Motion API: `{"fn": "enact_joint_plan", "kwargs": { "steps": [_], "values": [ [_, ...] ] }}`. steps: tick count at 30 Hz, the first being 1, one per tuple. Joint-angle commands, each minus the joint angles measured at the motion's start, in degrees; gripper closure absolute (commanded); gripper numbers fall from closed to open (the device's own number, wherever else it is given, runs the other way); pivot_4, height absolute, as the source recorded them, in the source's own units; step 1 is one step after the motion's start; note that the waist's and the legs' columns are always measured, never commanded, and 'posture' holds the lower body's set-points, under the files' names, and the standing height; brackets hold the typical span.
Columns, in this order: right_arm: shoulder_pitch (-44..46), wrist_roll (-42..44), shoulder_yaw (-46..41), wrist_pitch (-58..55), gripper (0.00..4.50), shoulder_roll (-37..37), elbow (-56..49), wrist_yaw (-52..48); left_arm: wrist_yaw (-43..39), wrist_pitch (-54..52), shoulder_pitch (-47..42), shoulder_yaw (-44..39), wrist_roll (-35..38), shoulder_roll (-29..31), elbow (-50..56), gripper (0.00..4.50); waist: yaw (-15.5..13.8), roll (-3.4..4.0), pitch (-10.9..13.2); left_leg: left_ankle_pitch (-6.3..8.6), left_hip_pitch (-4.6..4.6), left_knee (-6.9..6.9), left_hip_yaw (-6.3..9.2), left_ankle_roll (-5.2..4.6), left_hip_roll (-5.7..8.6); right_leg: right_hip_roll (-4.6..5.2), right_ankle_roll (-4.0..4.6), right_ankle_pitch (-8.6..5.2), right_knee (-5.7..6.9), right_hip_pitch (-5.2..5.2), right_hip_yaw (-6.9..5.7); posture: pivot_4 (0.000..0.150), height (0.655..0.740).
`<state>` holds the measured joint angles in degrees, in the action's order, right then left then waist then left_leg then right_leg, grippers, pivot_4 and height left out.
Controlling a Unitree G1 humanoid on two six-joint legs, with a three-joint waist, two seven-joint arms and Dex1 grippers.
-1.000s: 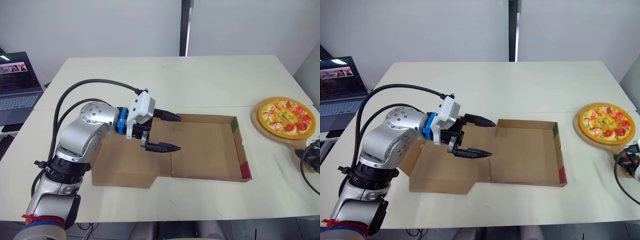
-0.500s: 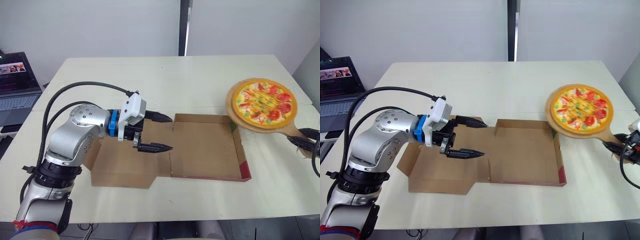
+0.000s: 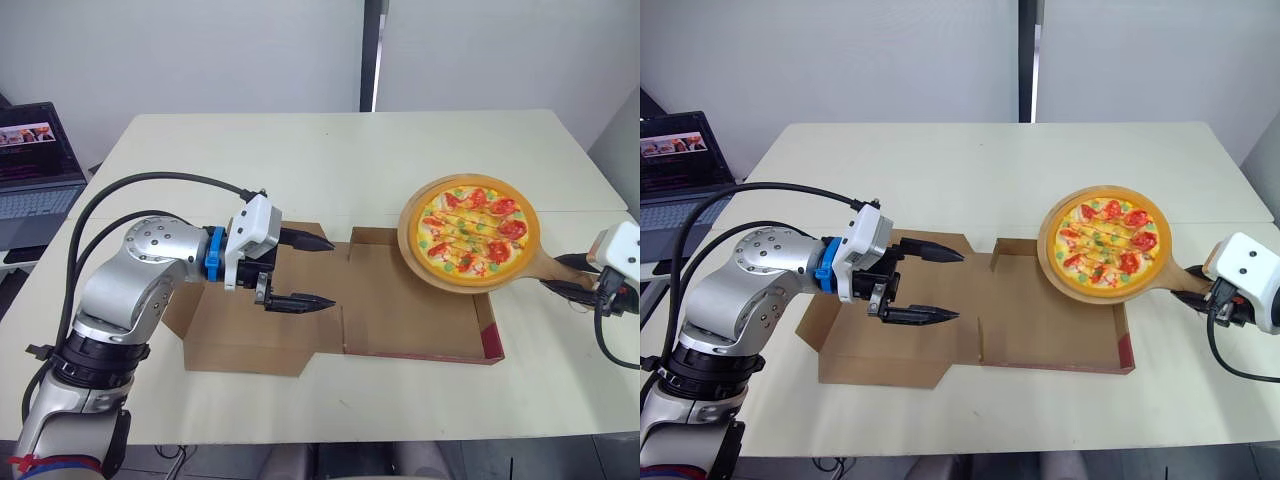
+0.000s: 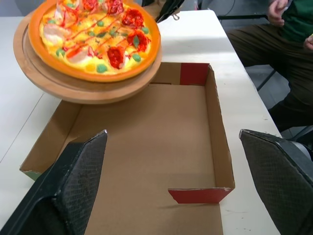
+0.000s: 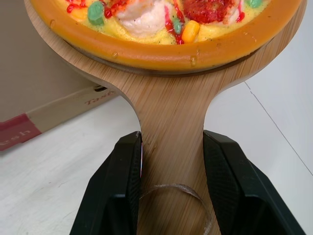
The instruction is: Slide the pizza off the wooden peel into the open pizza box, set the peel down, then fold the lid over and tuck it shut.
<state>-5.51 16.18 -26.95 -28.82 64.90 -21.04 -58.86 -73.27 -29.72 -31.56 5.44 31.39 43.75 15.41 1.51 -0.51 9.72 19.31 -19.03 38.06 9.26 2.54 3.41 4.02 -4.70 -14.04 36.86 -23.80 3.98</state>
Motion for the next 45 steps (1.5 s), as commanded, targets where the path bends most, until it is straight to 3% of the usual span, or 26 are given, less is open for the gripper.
{"fn": "enact_joint_plan", "kwargs": {
  "steps": [1,24,33,37,45],
  "values": [
    [1.83,-1.76,-1.97,4.0,2.93,1.34,-0.34,0.14,-0.49,0.09,0.18,-0.6,1.04,0.42,2.16,0.0,-0.02,0.0,0.0,0.0,0.0,0.0,0.0,0.0,0.0,0.0,0.0,0.0,0.0,0.0,0.0,0.15,0.7341],
    [2.46,-9.76,-1.59,13.66,2.93,2.44,5.08,0.75,0.81,-1.46,1.63,-0.45,1.35,0.11,4.94,0.0,0.01,0.0,0.0,0.0,0.0,0.0,-0.02,0.0,0.0,0.0,0.01,0.0,0.01,-0.01,0.01,0.15,0.7341],
    [7.41,-11.04,-3.79,14.79,2.93,4.23,10.58,1.55,1.04,-1.22,1.92,-0.22,1.03,0.0,5.16,0.0,0.03,0.0,0.0,0.0,0.0,0.0,-0.03,0.0,0.0,-0.01,0.01,0.0,0.01,-0.01,0.02,0.15,0.7341],
    [7.7,-9.29,-7.92,11.92,2.93,2.97,12.82,1.7,1.35,-1.41,1.73,-0.32,1.43,-0.33,5.15,0.0,-0.01,0.0,0.0,0.0,0.0,0.0,-0.03,0.0,0.01,0.0,0.01,0.01,0.01,0.0,0.02,0.15,0.7341],
    [-0.47,-1.65,-18.34,-2.4,2.93,-7.93,7.24,2.24,2.51,-3.02,0.74,-0.64,3.55,-1.61,5.72,0.0,-0.17,-0.02,0.01,0.01,0.01,0.01,-0.01,-0.01,0.01,0.0,0.01,0.01,0.01,0.04,0.03,0.15,0.7341]
  ]
}}
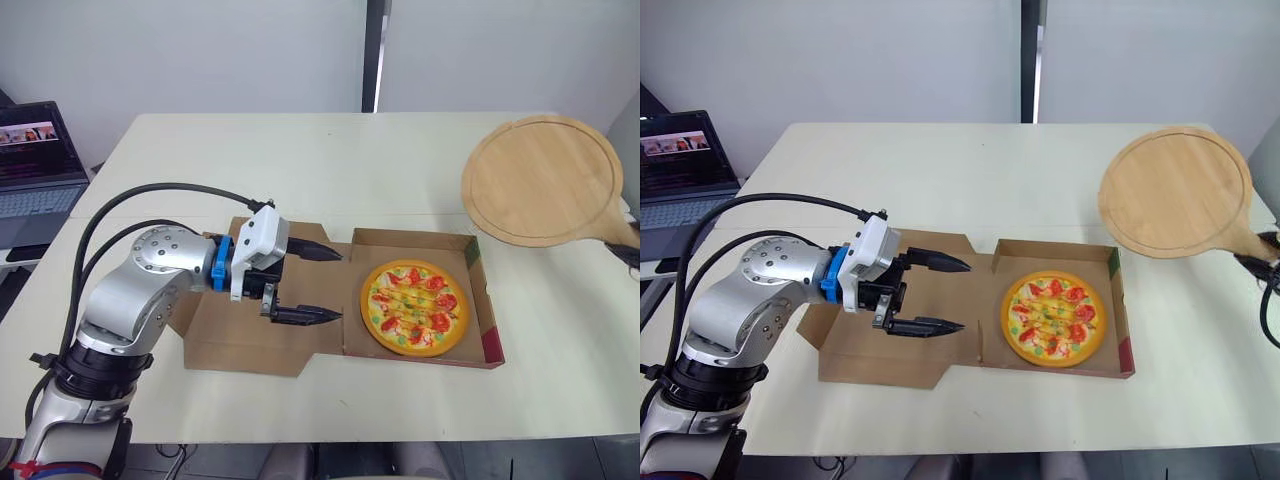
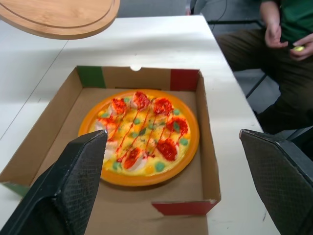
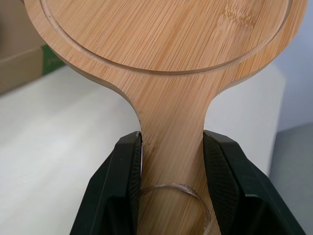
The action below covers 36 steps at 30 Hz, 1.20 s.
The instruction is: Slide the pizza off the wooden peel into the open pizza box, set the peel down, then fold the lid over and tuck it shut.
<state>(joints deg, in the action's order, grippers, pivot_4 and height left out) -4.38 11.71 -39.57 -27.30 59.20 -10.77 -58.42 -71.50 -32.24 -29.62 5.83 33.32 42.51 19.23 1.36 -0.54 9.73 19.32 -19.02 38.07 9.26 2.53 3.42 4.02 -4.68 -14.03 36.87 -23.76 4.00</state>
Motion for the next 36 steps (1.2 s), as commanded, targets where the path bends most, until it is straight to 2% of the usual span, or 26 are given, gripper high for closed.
{"fn": "enact_joint_plan", "kwargs": {
  "steps": [1,5,10,25,27,29,32,34,36],
  "values": [
    [-2.84,3.48,-6.52,-5.31,2.93,-3.68,-3.72,2.26,1.04,-0.75,-1.4,-1.07,1.92,-0.62,1.99,0.0,-0.01,0.0,0.0,0.0,0.0,0.01,0.01,0.0,-0.01,0.0,0.0,0.0,0.01,0.0,-0.01,0.15,0.7341],
    [-5.86,5.15,-7.86,-9.37,2.93,-8.34,-5.15,5.34,2.65,-1.95,-2.45,-0.87,2.67,-1.81,2.45,0.0,-0.03,0.04,-0.02,0.0,0.02,0.01,-0.01,0.0,0.01,0.01,0.0,0.0,0.03,0.0,0.01,0.15,0.7341],
    [-5.83,4.22,-5.0,-11.98,2.93,-11.53,-3.62,11.08,5.48,-2.85,-3.6,0.1,2.79,-4.41,2.7,0.0,0.12,0.08,-0.05,0.0,0.05,0.0,-0.02,0.01,0.0,0.01,0.0,0.0,0.05,0.0,0.02,0.15,0.7341],
    [-2.75,3.34,6.04,-14.95,2.93,-12.04,6.24,18.67,10.97,-3.43,-4.29,1.24,2.54,-8.26,3.72,0.0,0.08,0.1,-0.06,-0.01,0.04,0.01,-0.02,0.02,0.02,0.01,0.0,0.0,0.03,-0.01,0.03,0.15,0.7341],
    [-3.25,4.09,5.44,-15.79,2.22,-12.53,5.58,19.16,11.21,-3.4,-4.24,1.23,2.58,-8.31,3.82,0.0,0.08,0.09,-0.06,-0.01,0.04,0.01,-0.01,0.02,0.02,0.01,0.0,0.0,0.03,0.0,0.03,0.15,0.7341],
    [-4.24,4.89,4.43,-15.9,1.7,-12.64,4.23,18.93,11.45,-3.26,-4.06,1.14,2.4,-8.23,3.85,0.0,0.07,0.09,-0.06,-0.01,0.04,0.01,-0.01,0.02,0.02,0.01,0.0,0.0,0.03,0.01,0.02,0.15,0.7341],
    [-6.44,7.06,0.94,-16.0,0.62,-12.15,0.37,17.53,12.13,-2.96,-3.37,0.11,2.02,-7.72,3.76,0.0,0.04,0.1,-0.06,-0.01,0.04,0.0,-0.01,0.02,0.02,0.01,0.0,0.0,0.03,0.01,0.02,0.15,0.7341],
    [-8.12,8.73,-1.6,-15.22,0.05,-11.42,-2.97,15.66,13.0,-3.04,-2.48,-1.37,2.17,-7.19,3.58,0.0,0.0,0.1,-0.06,-0.01,0.05,0.0,-0.01,0.02,0.01,0.0,-0.01,0.0,0.03,0.02,0.02,0.15,0.7341],
    [-8.5,10.08,-3.19,-13.47,0.05,-10.48,-6.07,13.78,13.88,-3.3,-0.53,-3.52,2.57,-6.15,3.7,0.0,0.18,0.1,-0.06,-0.01,0.07,0.0,-0.01,0.02,0.01,0.0,-0.01,-0.01,0.03,0.03,0.02,0.15,0.7341]
  ]
}}
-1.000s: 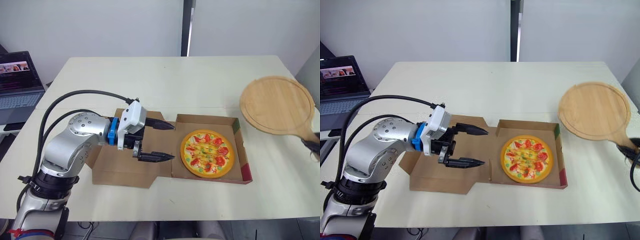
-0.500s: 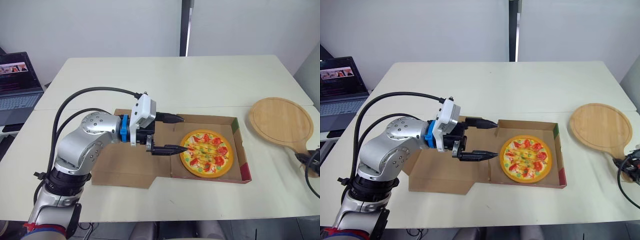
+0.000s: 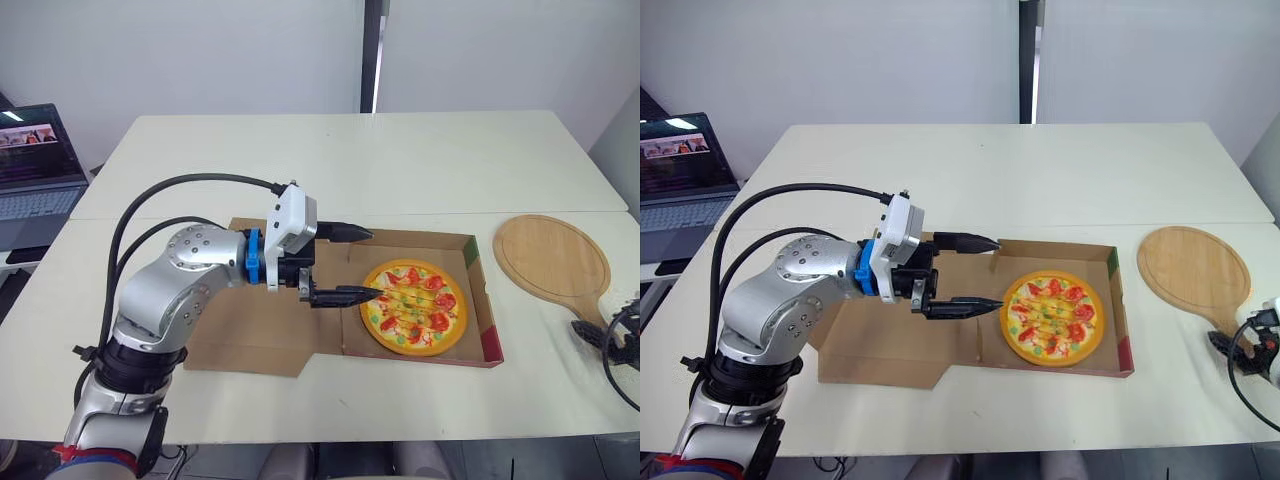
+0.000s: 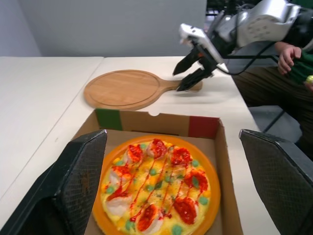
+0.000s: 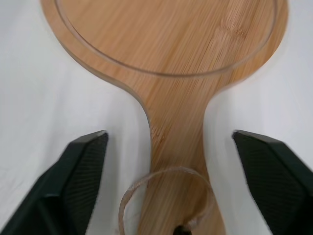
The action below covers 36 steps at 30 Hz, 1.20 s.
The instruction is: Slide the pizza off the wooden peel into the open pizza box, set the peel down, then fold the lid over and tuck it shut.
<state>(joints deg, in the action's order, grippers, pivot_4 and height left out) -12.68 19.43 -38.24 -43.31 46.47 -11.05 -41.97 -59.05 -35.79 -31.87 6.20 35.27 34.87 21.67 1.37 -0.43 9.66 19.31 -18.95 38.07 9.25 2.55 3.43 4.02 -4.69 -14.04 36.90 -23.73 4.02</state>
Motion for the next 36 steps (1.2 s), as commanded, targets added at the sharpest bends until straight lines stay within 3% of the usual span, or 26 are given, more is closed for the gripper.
{"fn": "enact_joint_plan", "kwargs": {
  "steps": [1,4,9,14,20,22,24,30,36],
  "values": [
    [0.45,3.16,-4.81,3.29,0.05,2.86,-7.45,-3.56,2.29,0.06,3.48,-5.52,0.78,2.12,1.44,0.0,0.38,0.01,-0.01,0.0,0.01,0.0,-0.01,0.0,-0.01,-0.01,0.0,0.0,0.0,0.0,0.01,0.15,0.7341],
    [4.86,5.56,-3.25,4.32,0.05,4.71,-10.52,-4.53,4.6,-0.5,9.4,-10.42,1.7,3.73,2.34,0.0,0.75,0.05,-0.03,0.0,0.08,-0.04,-0.05,0.0,-0.11,-0.09,0.0,0.0,0.01,0.0,0.03,0.15,0.7341],
    [14.72,8.78,7.11,7.03,0.05,8.68,-13.78,-8.86,9.35,-3.07,23.09,-21.19,5.76,4.34,5.44,0.0,0.36,-0.02,0.01,0.01,0.05,-0.05,0.02,0.0,-0.14,-0.09,0.0,0.0,-0.01,-0.02,-0.01,0.15,0.7341],
    [27.22,12.25,20.15,6.86,0.05,12.01,-14.14,-15.79,15.09,-5.3,39.01,-32.64,12.23,0.12,9.16,0.0,0.04,-0.09,0.05,0.01,0.0,-0.03,0.03,0.0,-0.25,0.11,0.01,0.0,-0.05,-0.02,-0.01,0.15,0.7341],
    [40.83,16.05,32.21,3.24,0.05,10.97,-13.42,-21.38,22.41,-11.44,54.68,-41.43,27.03,-5.48,11.8,0.0,-0.39,-0.22,0.09,0.06,-0.02,0.0,0.11,-0.1,-0.32,0.14,0.01,-0.01,-0.07,0.01,-0.12,0.15,0.7341],
    [43.8,17.21,34.56,2.51,0.05,9.64,-13.29,-22.24,25.77,-13.5,60.79,-43.6,35.39,-7.54,12.62,0.0,-0.52,-0.22,0.09,0.1,-0.02,-0.01,0.12,-0.15,-0.38,0.1,0.02,-0.01,-0.09,-0.01,-0.15,0.15,0.7341],
    [46.14,17.19,36.55,2.68,0.05,8.24,-12.69,-22.71,30.55,-14.26,66.1,-43.96,43.35,-9.88,13.78,0.0,-0.49,-0.22,0.09,0.12,-0.02,-0.02,0.09,-0.19,-0.38,0.11,0.02,-0.01,-0.08,-0.02,-0.12,0.15,0.7341],
    [49.35,16.93,39.43,3.16,0.05,6.28,-11.44,-24.35,45.55,-11.1,74.21,-38.37,58.3,-16.08,16.08,0.0,-1.2,-0.23,0.1,0.14,-0.01,0.0,0.09,-0.21,-0.35,0.16,0.01,-0.02,-0.09,0.0,-0.11,0.15,0.7341],
    [50.91,16.41,40.66,3.35,0.05,5.64,-10.66,-25.41,57.03,-5.16,73.55,-30.02,63.55,-22.41,15.83,0.0,-1.28,-0.25,0.08,0.14,-0.01,-0.01,0.05,-0.2,-0.2,0.14,0.02,-0.02,-0.1,0.0,-0.1,0.15,0.7341]
  ]
}}
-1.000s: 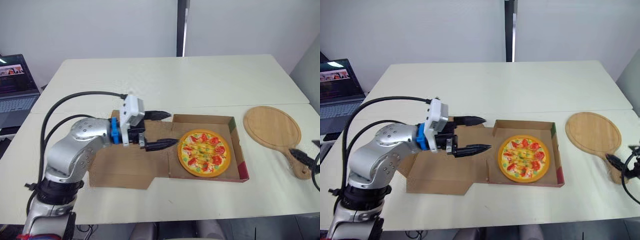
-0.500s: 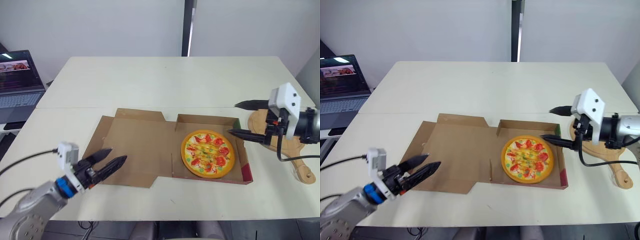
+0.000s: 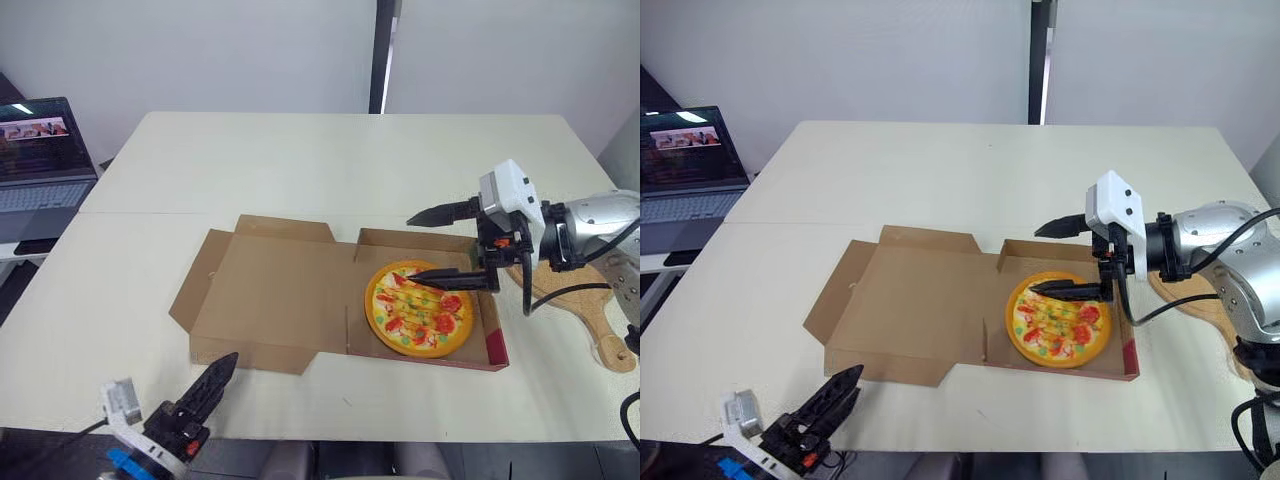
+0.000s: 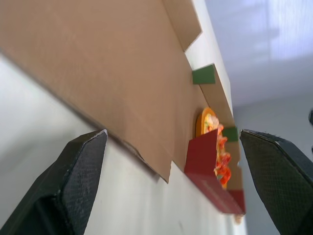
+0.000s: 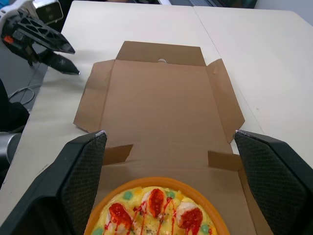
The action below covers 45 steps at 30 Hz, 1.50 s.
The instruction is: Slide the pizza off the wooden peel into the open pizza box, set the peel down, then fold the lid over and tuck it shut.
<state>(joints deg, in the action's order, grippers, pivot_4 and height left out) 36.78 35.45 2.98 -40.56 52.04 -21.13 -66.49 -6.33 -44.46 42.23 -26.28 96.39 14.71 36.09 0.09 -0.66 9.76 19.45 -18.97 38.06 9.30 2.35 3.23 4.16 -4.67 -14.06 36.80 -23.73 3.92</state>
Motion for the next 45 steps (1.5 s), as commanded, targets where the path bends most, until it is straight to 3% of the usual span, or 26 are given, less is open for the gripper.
{"fn": "enact_joint_plan", "kwargs": {
  "steps": [1,11,25,28,33,41,45],
  "values": [
    [1.53,0.38,-0.52,0.58,0.05,0.15,-0.61,-1.08,5.61,4.88,-1.04,3.4,2.22,-3.48,1.54,0.0,0.02,0.0,-0.02,0.0,0.0,0.0,0.0,0.02,0.06,-0.09,0.02,-0.01,-0.01,0.0,-0.02,0.15,0.7341],
    [1.9,0.31,-0.33,-0.01,0.05,0.17,-1.03,-1.48,10.37,12.7,-3.07,10.69,-1.09,-10.37,0.25,0.0,-0.07,-0.01,-0.02,-0.09,-0.01,-0.01,-0.07,0.22,0.13,-0.1,0.03,-0.01,-0.05,-0.01,0.02,0.15,0.7341],
    [3.44,0.04,0.45,-0.4,0.05,-0.41,-0.41,-2.37,9.14,17.26,-4.76,9.9,-2.22,-9.58,-0.98,0.0,-0.09,-0.02,-0.01,-0.09,-0.01,-0.02,-0.06,0.22,0.12,-0.12,0.02,-0.02,-0.06,-0.01,0.01,0.15,0.7341],
    [3.59,0.13,0.41,-0.58,0.0,-0.42,-0.53,-2.4,9.35,17.47,-5.25,9.95,-2.12,-9.25,-1.31,0.57,-0.11,-0.03,-0.01,-0.09,-0.03,-0.03,-0.06,0.23,0.11,-0.12,0.02,-0.02,-0.08,-0.02,0.01,0.15,0.7341],
    [3.67,0.05,0.39,-0.78,0.0,-0.37,-0.6,-2.37,9.75,17.44,-5.44,10.68,-1.96,-9.02,-1.29,2.23,-0.12,-0.06,0.01,-0.07,-0.03,-0.03,-0.05,0.2,0.12,-0.12,0.02,-0.02,-0.08,-0.02,0.0,0.15,0.7341],
    [3.6,-0.27,0.45,-0.83,0.0,-0.62,-0.42,-2.11,9.31,17.95,-6.17,10.31,-2.97,-8.47,-1.48,4.48,-0.12,-0.08,0.02,-0.08,-0.04,-0.03,-0.05,0.22,0.11,-0.12,0.01,-0.03,-0.09,-0.02,0.0,0.15,0.7341],
    [3.44,-0.28,0.38,-0.93,0.0,-0.86,-0.53,-1.83,8.39,17.7,-6.72,10.12,-4.09,-7.4,-1.51,4.48,-0.12,-0.09,0.03,-0.09,-0.04,-0.03,-0.04,0.23,0.11,-0.12,0.01,-0.03,-0.09,-0.02,-0.01,0.15,0.7341]
  ]
}}
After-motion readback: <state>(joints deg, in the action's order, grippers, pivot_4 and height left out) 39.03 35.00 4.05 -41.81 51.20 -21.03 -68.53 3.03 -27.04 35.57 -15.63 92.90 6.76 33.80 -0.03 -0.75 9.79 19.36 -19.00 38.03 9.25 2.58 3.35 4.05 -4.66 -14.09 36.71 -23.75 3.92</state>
